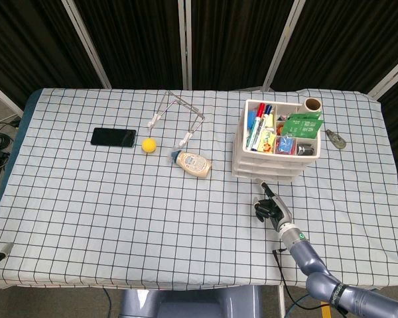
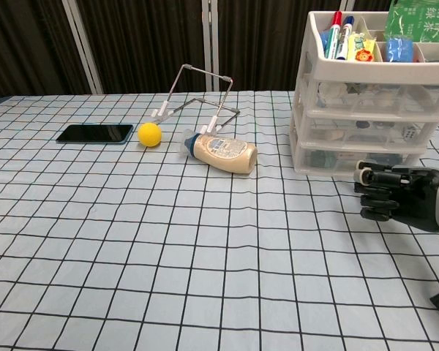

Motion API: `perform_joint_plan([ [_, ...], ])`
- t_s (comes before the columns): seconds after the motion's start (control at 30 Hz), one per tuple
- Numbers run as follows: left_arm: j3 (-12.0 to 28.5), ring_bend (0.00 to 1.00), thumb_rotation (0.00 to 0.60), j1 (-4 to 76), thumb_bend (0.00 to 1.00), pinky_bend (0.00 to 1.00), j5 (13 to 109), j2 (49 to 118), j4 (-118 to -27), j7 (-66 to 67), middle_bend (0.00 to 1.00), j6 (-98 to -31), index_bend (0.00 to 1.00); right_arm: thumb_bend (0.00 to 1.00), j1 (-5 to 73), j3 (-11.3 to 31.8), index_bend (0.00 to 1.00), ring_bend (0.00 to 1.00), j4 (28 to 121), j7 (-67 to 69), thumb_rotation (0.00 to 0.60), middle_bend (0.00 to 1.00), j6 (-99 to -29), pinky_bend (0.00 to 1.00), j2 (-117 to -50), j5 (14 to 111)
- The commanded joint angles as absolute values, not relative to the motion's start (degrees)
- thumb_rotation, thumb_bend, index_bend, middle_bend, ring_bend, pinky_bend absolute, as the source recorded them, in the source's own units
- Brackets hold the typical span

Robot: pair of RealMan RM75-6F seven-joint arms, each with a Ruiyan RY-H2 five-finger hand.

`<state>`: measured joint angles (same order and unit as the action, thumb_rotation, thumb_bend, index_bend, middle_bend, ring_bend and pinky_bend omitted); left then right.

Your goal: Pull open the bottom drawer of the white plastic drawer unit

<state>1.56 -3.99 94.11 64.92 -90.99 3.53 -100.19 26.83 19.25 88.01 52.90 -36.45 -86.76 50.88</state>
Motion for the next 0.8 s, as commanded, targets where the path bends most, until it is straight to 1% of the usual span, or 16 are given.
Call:
perform_joint_plan([
  [0.03,1.55,0.0,0.6,-4.04,0.0,0.0,94.24,64.87,-91.09,3.54,0.0,-100.36,0.0,0.58,27.15,19.75,0.05,0.99,87.06,52.43,0.6,0.97,-35.94,0.88,-87.41,50.13],
  [0.8,1.64,0.0,0.6,-3.83,0.0,0.0,93.81,64.87,-91.18,3.78,0.0,-99.57,0.0,0.58,27.53,22.47,0.06,0.99,81.24,50.25,0.6,0.96,-32.5,0.88,-90.99,46.79],
])
